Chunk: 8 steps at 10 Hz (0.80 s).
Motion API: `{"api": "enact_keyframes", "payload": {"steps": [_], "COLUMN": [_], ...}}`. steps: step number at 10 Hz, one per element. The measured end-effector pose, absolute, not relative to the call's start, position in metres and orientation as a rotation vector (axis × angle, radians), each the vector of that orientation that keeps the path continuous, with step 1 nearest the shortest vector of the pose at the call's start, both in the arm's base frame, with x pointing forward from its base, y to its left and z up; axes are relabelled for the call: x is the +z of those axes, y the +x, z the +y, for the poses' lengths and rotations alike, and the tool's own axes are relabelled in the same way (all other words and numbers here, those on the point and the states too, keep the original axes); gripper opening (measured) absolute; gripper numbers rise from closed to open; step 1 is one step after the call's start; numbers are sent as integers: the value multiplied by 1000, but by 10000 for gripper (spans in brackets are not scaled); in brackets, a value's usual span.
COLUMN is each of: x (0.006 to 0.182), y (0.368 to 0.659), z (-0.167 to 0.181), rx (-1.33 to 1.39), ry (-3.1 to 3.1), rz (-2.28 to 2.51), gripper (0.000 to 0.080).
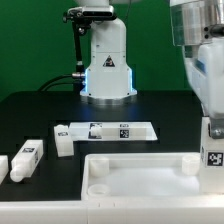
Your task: Assemble desk
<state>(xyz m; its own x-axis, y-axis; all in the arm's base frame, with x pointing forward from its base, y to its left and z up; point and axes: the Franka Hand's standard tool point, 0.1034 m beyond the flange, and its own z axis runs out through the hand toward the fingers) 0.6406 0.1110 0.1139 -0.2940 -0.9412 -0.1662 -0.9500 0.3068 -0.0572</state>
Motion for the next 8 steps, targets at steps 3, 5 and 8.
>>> {"api": "enact_keyframes", "payload": {"steps": [3,5,8], "x": [115,114,114], "y": [640,643,643], "z": [112,113,114], "rx": [61,-21,-47], "ry": [-2012,-2427,-2608], "rz": [2196,1700,1413], "gripper": [385,633,649]}}
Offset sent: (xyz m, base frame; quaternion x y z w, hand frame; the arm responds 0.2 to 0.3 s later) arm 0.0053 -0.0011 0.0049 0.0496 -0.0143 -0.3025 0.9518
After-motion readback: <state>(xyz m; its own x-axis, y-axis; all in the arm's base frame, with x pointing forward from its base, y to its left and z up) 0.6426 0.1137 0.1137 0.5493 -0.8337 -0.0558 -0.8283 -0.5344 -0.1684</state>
